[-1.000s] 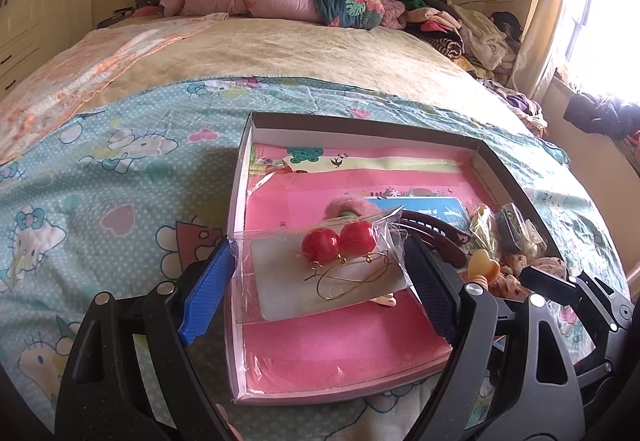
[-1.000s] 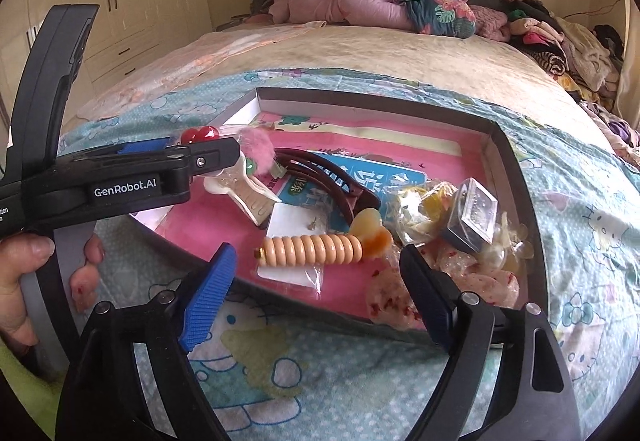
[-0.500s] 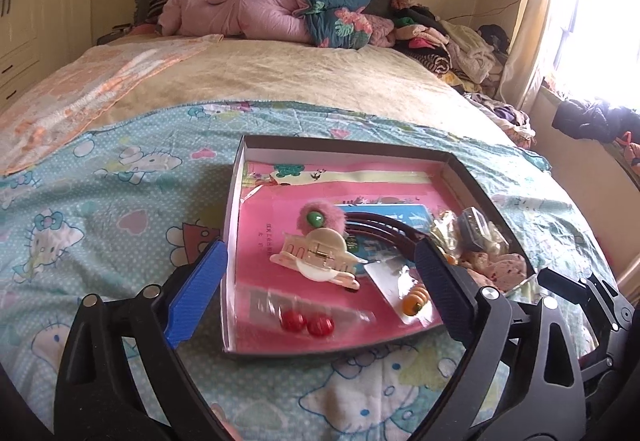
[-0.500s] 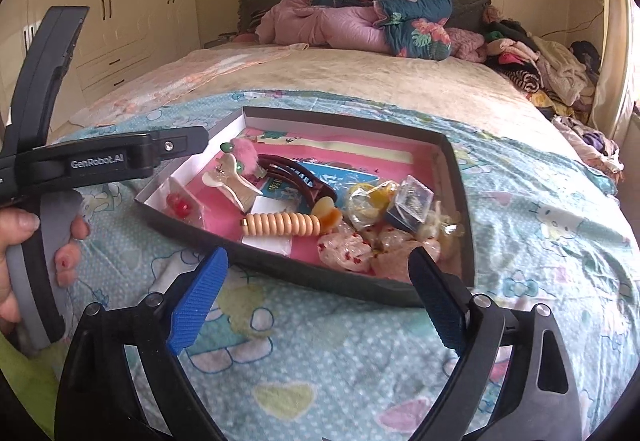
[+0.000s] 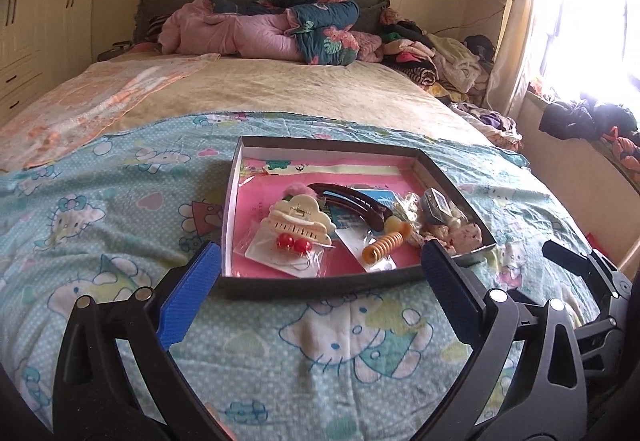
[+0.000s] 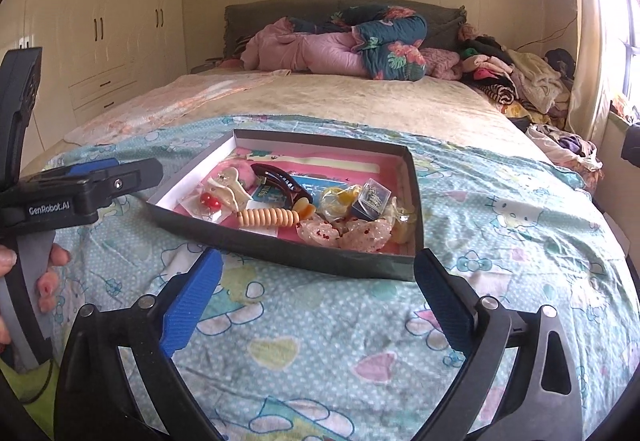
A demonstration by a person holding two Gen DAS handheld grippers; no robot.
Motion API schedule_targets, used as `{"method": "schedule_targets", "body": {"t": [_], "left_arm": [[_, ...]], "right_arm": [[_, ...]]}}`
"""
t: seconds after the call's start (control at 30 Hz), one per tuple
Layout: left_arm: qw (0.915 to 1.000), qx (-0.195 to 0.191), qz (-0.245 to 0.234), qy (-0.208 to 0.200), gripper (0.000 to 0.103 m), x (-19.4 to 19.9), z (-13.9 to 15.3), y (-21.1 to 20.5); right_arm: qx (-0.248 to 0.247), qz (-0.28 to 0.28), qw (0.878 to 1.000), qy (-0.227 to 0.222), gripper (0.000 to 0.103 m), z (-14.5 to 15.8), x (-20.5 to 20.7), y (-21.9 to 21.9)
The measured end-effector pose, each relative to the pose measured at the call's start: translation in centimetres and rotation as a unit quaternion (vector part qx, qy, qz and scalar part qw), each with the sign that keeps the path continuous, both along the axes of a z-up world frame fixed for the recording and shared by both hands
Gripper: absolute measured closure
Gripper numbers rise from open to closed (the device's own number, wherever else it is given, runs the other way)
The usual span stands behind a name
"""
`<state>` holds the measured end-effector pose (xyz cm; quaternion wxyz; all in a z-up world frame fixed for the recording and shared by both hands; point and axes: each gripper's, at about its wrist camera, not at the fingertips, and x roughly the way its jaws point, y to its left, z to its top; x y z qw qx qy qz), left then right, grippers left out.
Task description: Organize jewelry
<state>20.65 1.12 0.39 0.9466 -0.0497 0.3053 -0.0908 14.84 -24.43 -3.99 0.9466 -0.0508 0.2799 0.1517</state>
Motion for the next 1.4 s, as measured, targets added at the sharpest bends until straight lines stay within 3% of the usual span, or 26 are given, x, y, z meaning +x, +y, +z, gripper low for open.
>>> {"method": "schedule_targets", "body": {"t": [0.8,1.4], "left_arm": [[0.9981,0.01,0.002,-0.06,0.011,-7.1,-0.8,-0.5],[0.9939,0.019,0.01,-0.108,0.011,-11.4,-1.7,-1.2]], "right_arm": [[0.013,-0.025,0.996,-0.088,0.006,0.0,-6.6,-1.3],[0.041,-0.034,0.985,-0.164,0.006,-0.4,-11.2,-2.8]]}}
